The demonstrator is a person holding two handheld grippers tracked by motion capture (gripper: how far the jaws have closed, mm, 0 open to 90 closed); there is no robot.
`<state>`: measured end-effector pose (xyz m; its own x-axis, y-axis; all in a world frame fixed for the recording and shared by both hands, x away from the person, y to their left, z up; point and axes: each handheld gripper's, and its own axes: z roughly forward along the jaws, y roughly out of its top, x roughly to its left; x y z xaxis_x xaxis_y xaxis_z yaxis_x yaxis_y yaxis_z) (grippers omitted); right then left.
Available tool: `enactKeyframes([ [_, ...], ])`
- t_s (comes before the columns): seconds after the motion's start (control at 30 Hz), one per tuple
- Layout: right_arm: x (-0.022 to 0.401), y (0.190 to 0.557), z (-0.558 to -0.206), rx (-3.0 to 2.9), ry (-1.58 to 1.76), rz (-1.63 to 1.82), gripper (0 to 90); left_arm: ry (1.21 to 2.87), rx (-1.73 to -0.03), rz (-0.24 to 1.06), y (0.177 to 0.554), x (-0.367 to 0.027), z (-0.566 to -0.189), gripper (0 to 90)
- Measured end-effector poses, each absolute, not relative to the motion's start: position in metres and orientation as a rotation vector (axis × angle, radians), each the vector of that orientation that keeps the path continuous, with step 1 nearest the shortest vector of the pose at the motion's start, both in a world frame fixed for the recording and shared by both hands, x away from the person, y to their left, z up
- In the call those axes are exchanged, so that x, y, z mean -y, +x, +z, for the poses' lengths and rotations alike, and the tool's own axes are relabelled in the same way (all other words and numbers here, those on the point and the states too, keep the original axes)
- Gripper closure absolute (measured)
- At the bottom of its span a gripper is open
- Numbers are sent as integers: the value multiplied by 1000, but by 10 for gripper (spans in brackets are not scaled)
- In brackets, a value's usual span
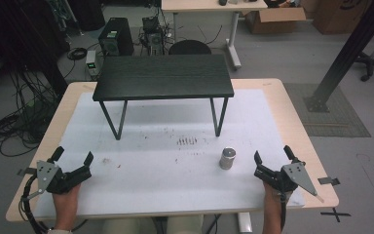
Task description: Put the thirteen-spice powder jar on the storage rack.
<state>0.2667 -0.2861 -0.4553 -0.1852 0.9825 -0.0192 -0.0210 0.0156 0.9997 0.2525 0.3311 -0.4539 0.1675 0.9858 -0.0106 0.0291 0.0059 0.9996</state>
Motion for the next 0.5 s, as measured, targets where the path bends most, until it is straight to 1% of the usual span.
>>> enactKeyframes([
  [0.5,286,267,-455,-1341,1091,1339,13,1296,-1105,1066,252,-331,-454,8],
])
